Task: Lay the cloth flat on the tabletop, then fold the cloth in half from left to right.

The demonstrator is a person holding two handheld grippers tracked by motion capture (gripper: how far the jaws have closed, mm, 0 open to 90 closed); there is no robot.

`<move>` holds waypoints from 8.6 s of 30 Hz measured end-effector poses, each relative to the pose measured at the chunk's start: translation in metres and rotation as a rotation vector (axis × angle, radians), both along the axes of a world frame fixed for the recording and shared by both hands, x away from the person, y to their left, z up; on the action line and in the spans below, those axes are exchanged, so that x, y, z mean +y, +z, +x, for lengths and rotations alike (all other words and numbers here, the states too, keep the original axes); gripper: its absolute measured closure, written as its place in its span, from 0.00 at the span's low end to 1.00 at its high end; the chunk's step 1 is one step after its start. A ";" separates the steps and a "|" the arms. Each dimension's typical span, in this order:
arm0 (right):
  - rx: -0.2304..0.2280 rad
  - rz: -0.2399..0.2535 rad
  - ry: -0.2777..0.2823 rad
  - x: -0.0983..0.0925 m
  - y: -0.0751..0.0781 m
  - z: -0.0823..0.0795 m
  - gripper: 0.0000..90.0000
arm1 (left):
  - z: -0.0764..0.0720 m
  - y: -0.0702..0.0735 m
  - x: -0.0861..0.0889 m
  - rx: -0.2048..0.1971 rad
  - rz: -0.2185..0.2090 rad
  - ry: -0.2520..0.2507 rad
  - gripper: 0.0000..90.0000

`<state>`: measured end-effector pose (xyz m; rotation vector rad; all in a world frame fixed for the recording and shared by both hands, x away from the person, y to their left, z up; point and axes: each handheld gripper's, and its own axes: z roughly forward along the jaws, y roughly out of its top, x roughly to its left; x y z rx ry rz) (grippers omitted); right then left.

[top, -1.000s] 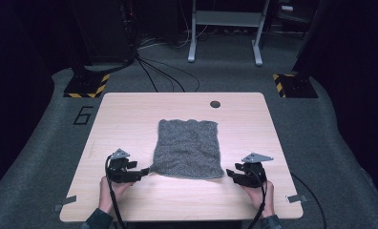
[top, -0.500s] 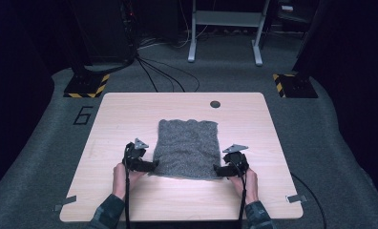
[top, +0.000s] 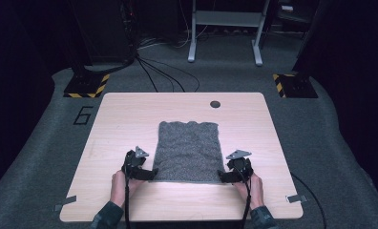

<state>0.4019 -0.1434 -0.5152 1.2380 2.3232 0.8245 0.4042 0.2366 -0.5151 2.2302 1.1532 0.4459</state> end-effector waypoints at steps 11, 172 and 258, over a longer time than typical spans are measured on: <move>0.020 0.093 0.022 -0.017 0.014 -0.002 0.19 | -0.002 0.020 0.007 -0.030 -0.085 -0.017 0.20; -0.052 0.109 0.383 0.217 0.006 -0.053 0.94 | 0.162 0.010 -0.018 -0.039 -0.155 0.003 0.96; -0.160 0.226 0.232 0.136 0.043 -0.067 0.94 | 0.180 0.076 -0.106 -0.074 -0.009 -0.063 0.95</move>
